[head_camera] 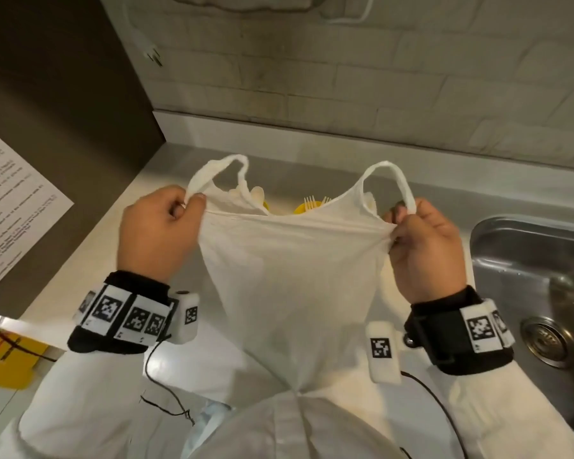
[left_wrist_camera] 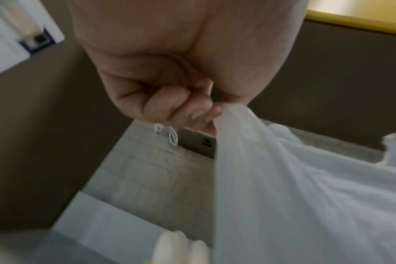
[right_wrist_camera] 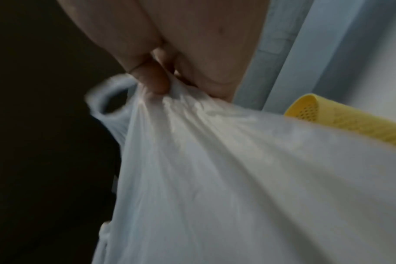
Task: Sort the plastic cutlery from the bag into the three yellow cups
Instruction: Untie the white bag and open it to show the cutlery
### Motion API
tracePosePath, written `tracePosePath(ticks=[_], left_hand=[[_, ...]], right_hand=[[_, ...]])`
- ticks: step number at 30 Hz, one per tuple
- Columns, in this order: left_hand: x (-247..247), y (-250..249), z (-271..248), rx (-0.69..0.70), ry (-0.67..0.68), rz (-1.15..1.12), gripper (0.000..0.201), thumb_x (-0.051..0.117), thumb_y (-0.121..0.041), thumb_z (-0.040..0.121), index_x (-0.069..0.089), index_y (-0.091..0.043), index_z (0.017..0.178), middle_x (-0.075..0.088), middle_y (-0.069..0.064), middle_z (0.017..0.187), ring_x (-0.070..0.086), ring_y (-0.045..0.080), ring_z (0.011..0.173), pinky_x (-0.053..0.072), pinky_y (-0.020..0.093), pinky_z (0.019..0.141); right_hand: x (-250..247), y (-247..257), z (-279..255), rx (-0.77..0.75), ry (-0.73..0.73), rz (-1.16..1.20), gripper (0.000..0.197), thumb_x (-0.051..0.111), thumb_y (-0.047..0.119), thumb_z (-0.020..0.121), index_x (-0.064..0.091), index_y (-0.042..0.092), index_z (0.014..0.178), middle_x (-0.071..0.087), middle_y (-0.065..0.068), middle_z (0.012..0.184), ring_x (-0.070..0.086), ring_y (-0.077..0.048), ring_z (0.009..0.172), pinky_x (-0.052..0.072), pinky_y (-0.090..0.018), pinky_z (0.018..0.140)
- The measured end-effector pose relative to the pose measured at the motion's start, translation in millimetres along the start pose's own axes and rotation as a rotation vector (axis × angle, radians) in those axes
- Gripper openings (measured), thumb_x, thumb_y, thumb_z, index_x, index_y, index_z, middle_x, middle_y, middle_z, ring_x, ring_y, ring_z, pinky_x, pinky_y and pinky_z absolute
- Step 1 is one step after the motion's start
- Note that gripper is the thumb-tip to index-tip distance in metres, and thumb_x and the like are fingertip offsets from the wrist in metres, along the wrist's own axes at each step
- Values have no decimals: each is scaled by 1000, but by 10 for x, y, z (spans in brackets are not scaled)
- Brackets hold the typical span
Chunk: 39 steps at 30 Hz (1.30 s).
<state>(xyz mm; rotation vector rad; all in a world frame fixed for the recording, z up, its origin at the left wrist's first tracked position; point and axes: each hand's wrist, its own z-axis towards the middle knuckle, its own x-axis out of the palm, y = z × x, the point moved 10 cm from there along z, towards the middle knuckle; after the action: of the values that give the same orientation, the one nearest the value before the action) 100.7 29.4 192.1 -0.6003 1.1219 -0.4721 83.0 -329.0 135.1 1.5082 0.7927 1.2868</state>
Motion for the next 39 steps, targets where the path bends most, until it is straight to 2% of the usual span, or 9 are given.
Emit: tracePosePath(ticks=[4,7,11,17,20,28,33,36,39], left_hand=[[-197,-68,38,-65,-22,-65,33,68,-46,93,52,-19,103,54,2,71,48,11,58,39,27,58],[-306,-712,-121,264,-26,-48,28,72,-34,93,49,-19,97,55,2,72,50,13,59,43,20,58],[237,-1301,-447,757,281,166,20,61,-39,97,63,-20,104,65,-6,100,61,16,92,47,32,82],[639,-834,-266,586,517,462,30,28,-43,107,55,-31,113,65,-7,102,63,21,79,50,38,69],[647,-701,-156,539,518,588,30,36,-44,105,56,-35,125,54,-5,110,58,20,78,46,35,67],[682,-1200,-486,1045,514,397,55,51,-53,100,74,-22,60,67,-8,116,57,20,106,41,42,90],[784,-847,-256,716,539,857,80,3,-61,103,72,-25,86,73,-7,106,65,19,80,46,43,90],[683,-578,-73,474,520,917,47,36,-59,100,49,-27,132,61,4,127,67,30,88,47,38,78],[727,-384,-83,353,579,978,81,62,-66,85,26,-28,147,51,6,134,67,33,94,44,36,69]], right_hand=[[19,194,-13,-24,63,-10,33,36,-14,85,56,13,85,54,-3,68,50,-21,65,41,-30,64],[172,282,-60,-70,154,-88,20,51,0,89,59,16,97,52,-3,74,51,-17,71,45,-28,69],[433,471,-122,-210,253,-343,13,64,5,93,61,17,95,62,2,80,58,-14,72,50,-23,68],[493,668,-193,-50,384,62,12,44,2,79,54,8,76,27,-10,53,34,-17,37,36,-29,52],[457,627,-251,27,437,-37,35,32,14,101,55,3,77,31,-9,50,26,-20,37,39,-31,51],[478,333,-305,-69,533,-1113,39,41,49,104,76,33,95,67,-3,73,58,-10,63,46,-29,68],[397,62,-382,69,518,-1454,74,21,60,104,66,13,69,65,-7,70,61,-22,68,51,-38,74],[365,-39,-383,23,472,-1630,64,22,60,105,59,19,72,59,-3,70,60,-27,68,49,-37,66],[362,-113,-404,8,440,-1659,46,28,62,103,51,23,92,55,0,76,58,-31,73,48,-37,67]])
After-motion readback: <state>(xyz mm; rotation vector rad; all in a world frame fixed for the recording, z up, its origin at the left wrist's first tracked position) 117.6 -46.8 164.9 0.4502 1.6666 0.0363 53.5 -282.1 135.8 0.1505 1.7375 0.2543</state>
